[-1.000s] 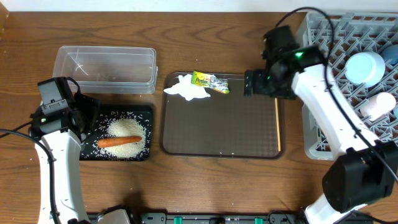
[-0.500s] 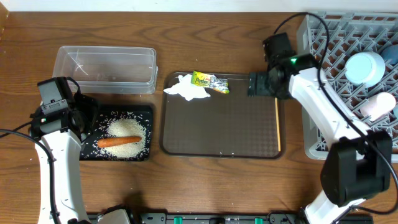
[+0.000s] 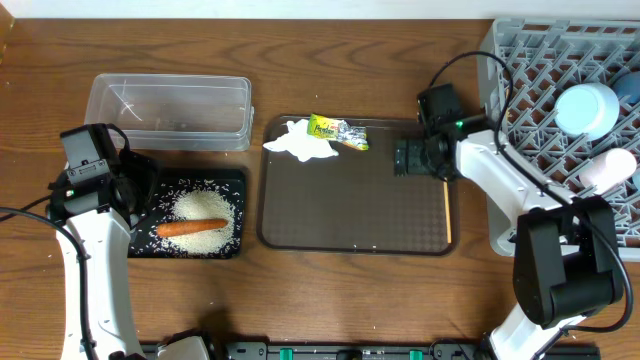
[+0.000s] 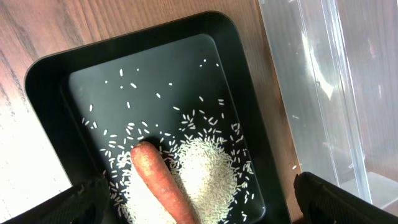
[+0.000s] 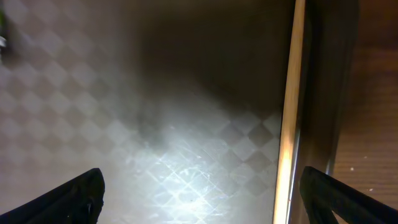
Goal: Sort waste into correct bins and load items into the dishwasher rack
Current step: 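Grasp the second chopstick with the right gripper, then carry the second chopstick to the rack and release it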
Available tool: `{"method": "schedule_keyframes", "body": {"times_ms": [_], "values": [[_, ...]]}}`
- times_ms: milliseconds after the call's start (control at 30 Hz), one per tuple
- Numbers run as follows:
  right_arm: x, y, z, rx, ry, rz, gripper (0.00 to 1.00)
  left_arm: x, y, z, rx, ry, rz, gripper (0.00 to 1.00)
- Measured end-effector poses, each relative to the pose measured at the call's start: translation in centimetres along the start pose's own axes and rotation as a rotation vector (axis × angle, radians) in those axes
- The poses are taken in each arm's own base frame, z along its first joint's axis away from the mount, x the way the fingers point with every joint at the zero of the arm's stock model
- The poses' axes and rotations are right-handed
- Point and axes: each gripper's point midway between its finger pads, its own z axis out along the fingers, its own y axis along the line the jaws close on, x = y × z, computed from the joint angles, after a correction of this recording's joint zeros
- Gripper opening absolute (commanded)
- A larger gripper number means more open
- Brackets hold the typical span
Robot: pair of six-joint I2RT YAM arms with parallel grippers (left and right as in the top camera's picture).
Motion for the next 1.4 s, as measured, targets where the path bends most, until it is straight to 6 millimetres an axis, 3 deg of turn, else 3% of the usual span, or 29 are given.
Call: {"method": "schedule_keyframes", "body": {"times_ms": [433,700,900,1000,1100,1333,1400], "values": [[-0.1,-0.4,0.7,0.018,-0.026,-0.034,0.99,0.0,0.0,0.0,0.0,0.0,0.0,0.98],[0.7,-0.7,2.9,0.035,0.017,-0.048,0.99,0.0,0.0,0.0,0.0,0.0,0.0,0.98],[0.6,-0.6,2.9,0.032,0.014,-0.053,0.97,0.0,0.0,0.0,0.0,-0.001,0.0,0.98],[0.6,-0.4,2.9,0.021,0.017,-0.064,0.67,0.0,0.0,0.0,0.0,0.0,0.0,0.98],[0.7,-0.4,2.9,0.021,0.017,-0.054,0.58,0.0,0.0,0.0,0.0,-0.001,0.0,0.98],[0.3,-0.1,3.0,0.008,0.002,-0.053,0.05,0.0,0.0,0.0,0.0,0.0,0.0,0.98],[0.2,0.0,3.0,0.002,0.001,-0.045,0.01,0.0,0.0,0.0,0.0,0.0,0.0,0.98]]}}
